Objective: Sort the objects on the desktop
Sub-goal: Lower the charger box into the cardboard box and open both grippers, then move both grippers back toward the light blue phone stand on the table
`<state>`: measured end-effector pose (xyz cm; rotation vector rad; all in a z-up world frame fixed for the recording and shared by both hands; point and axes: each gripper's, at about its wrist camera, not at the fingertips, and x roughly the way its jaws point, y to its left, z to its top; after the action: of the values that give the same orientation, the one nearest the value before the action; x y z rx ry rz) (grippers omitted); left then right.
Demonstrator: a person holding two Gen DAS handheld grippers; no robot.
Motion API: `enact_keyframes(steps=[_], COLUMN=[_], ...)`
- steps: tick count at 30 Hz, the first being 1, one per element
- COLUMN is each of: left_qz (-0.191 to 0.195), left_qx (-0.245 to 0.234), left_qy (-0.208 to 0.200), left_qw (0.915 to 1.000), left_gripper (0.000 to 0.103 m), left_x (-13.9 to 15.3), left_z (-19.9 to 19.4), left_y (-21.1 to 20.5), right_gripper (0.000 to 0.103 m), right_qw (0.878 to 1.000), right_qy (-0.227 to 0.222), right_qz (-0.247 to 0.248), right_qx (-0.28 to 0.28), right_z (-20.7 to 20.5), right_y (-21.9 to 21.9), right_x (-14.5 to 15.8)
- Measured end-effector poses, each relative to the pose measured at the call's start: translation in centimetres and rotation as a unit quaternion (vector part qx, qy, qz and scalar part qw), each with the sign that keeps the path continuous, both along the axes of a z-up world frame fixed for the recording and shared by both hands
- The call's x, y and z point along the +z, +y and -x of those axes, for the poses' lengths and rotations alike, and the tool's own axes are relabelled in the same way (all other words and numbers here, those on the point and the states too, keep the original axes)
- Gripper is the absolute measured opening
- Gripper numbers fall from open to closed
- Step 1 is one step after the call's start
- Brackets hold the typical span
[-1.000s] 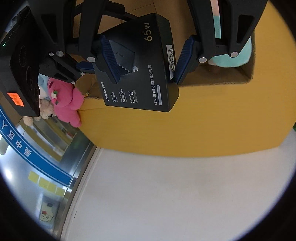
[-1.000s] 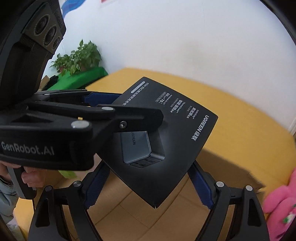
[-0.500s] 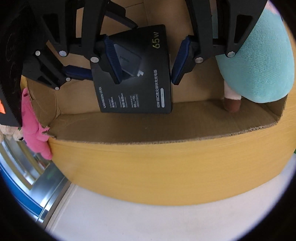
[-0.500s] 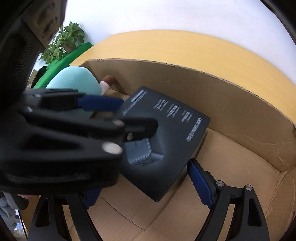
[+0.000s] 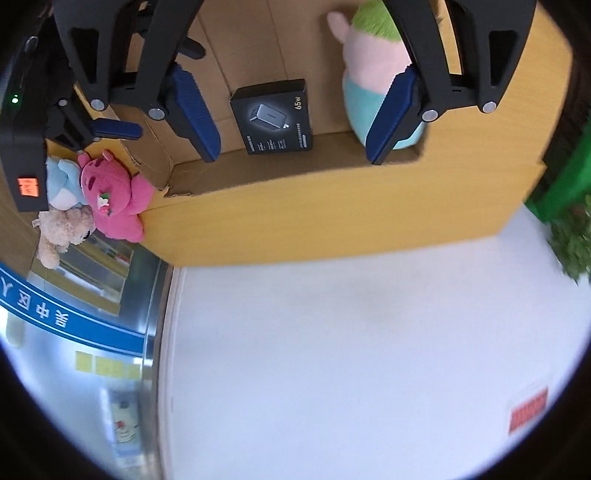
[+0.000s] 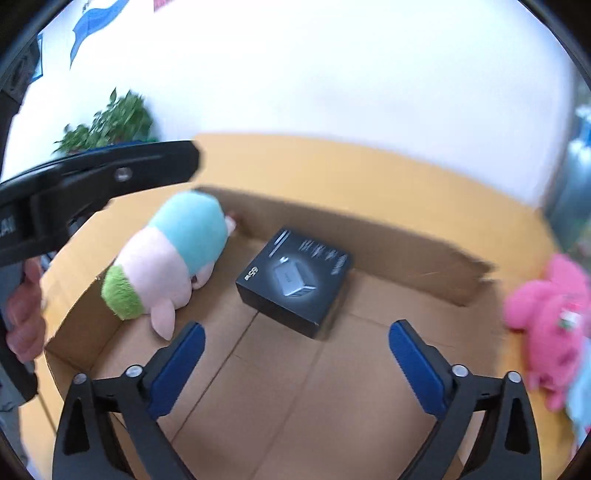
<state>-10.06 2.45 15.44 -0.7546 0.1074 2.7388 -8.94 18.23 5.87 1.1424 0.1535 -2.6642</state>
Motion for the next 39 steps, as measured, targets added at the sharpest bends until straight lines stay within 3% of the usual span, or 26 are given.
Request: enact_keyframes(steps=[4,5,6,7,8,9,10,12,13,14,16,18,24,27,32,39], left_qz=[-0.013,-0.019,-0.023,-0.026,-0.025,-0.025,-0.024,-0.023,-0.024,-0.028,-0.046,-0.056,-0.058,-0.048,-0.032,-0.034], left_qx=[-0.002,0.003,0.007,0.007,0.011,0.017,0.020,0.018,0.020,0.019,0.015,0.012,0.038,0.066,0.065,0.015], left_qy=[0.019,0.016,0.009,-0.005,-0.033,-0.042,-0.039,-0.023,-0.021,-0.019,-0.001,0.017,0.003,0.013,0.025,-0.037], left_qw=[0.9997,0.9997,0.9997,0.9996,0.9991,0.9987,0.9988,0.9993,0.9993,0.9992,0.9988,0.9982,0.9976,0.9966,0.9971,0.9986], left_gripper=[0.081,0.076,0.057,0.013,0.004,0.004,0.004,0.007,0.021,0.050,0.084,0.084,0.084,0.084,0.084,0.084], left_x=[0.3,0.1,-0.3,-0.7,-1.3,-1.9,-2.3,-2.4,-2.5,-2.5,-1.9,-1.5,-1.8,-1.9,-2.1,-5.5], left_z=[-5.7,-6.6,-7.3,-7.4,-7.9,-8.2,-9.0,-10.9,-11.7,-12.3,-14.1,-15.4,-16.6,-17.1,-18.5,-19.7], left_y=[-1.1,-1.3,-1.2,-0.6,-0.9,-0.1,-0.3,-0.6,-0.8,-0.8,-1.6,-1.9,-2.6,-2.9,-2.4,-1.2], right_gripper=[0.102,0.098,0.090,0.064,0.031,0.023,0.022,0.036,0.071,0.102,0.103,0.103,0.103,0.103,0.103,0.103], right_qw=[0.999,0.999,0.998,0.997,0.997,0.997,0.996,0.994,0.994,0.993,0.989,0.988,0.987,0.987,0.987,0.991], right_qy=[0.042,0.051,0.067,0.076,0.078,0.082,0.089,0.103,0.109,0.117,0.146,0.153,0.153,0.154,0.151,0.119], right_qz=[0.005,0.003,-0.003,-0.007,-0.008,-0.011,-0.012,0.001,0.009,0.013,0.012,0.007,0.025,0.012,-0.007,0.028], right_qx=[0.013,0.011,0.009,0.007,0.004,-0.010,-0.017,-0.021,-0.024,-0.026,-0.031,-0.030,-0.032,-0.049,-0.055,-0.054], right_z=[-5.1,-6.0,-6.9,-8.3,-8.8,-9.7,-10.4,-12.2,-13.1,-14.4,-16.2,-17.2,-19.7,-20.9,-22.0,-23.7], right_y=[-3.0,-3.4,-4.6,-4.8,-4.7,-4.8,-4.9,-4.8,-4.8,-4.6,-4.5,-4.6,-4.3,-4.5,-4.5,-1.2], right_x=[1.5,1.7,1.7,1.9,2.0,2.2,2.3,3.0,3.2,3.8,4.5,4.8,5.5,5.6,4.9,2.3])
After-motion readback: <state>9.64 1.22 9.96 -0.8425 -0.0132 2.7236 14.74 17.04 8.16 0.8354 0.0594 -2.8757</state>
